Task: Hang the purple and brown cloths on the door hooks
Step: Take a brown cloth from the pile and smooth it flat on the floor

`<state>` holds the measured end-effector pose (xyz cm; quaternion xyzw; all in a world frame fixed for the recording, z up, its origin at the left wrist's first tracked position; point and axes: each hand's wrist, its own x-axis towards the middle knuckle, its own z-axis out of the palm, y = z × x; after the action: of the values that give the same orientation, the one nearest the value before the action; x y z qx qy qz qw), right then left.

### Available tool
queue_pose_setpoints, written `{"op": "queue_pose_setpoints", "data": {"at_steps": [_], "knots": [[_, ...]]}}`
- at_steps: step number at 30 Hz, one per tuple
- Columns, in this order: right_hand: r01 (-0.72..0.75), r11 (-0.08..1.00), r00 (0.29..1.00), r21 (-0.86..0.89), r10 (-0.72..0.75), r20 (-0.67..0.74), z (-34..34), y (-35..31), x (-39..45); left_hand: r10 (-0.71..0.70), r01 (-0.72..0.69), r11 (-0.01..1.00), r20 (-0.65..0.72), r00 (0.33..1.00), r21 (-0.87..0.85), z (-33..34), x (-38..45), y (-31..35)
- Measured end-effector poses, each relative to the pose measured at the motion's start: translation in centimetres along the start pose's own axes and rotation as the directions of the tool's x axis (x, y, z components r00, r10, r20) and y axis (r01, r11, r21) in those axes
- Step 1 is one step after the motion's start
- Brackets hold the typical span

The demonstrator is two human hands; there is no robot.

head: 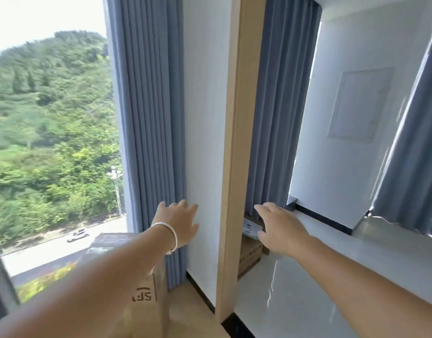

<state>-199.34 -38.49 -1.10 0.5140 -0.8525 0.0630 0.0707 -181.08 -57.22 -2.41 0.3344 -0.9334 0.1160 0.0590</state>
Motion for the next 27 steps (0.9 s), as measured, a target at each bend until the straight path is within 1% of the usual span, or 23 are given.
{"op": "queue_pose_setpoints", "data": {"at_steps": [3,7,11,15,18,21,25,27], "knots": [[0.157,0.987,0.987,0.023,-0.157,0.036,1.8,-2.5,5.2,-0.124,0.123,0.992,0.034,0.992,0.03,1.4,0.3,-3.7],[0.291,0.954,0.952,0.072,-0.296,0.079,4.2,-6.9,10.4,-0.262,0.258,0.964,0.06,0.963,0.065,3.5,-0.9,-8.4],[0.424,0.895,0.894,0.137,-0.438,0.094,7.3,-13.1,14.1,-0.413,0.402,0.91,0.124,0.902,0.1,6.2,-3.0,-13.6],[0.523,0.834,0.83,0.178,-0.545,0.115,10.9,-20.1,17.2,-0.5,0.484,0.865,0.16,0.851,0.129,9.5,-4.7,-19.2],[0.568,0.798,0.788,0.201,-0.598,0.148,14.2,-25.6,19.5,-0.537,0.52,0.844,0.186,0.823,0.134,12.8,-5.8,-23.9],[0.594,0.78,0.746,0.198,-0.626,0.226,17.9,-31.2,21.5,-0.584,0.577,0.81,0.23,0.778,0.102,16.8,-7.0,-28.9],[0.617,0.761,0.69,0.203,-0.646,0.326,23.9,-37.9,24.1,-0.613,0.624,0.778,0.296,0.732,0.068,23.7,-9.6,-35.1],[0.615,0.76,0.666,0.21,-0.643,0.378,27.1,-40.4,24.8,-0.627,0.651,0.756,0.351,0.695,0.062,27.6,-11.0,-37.3]]}}
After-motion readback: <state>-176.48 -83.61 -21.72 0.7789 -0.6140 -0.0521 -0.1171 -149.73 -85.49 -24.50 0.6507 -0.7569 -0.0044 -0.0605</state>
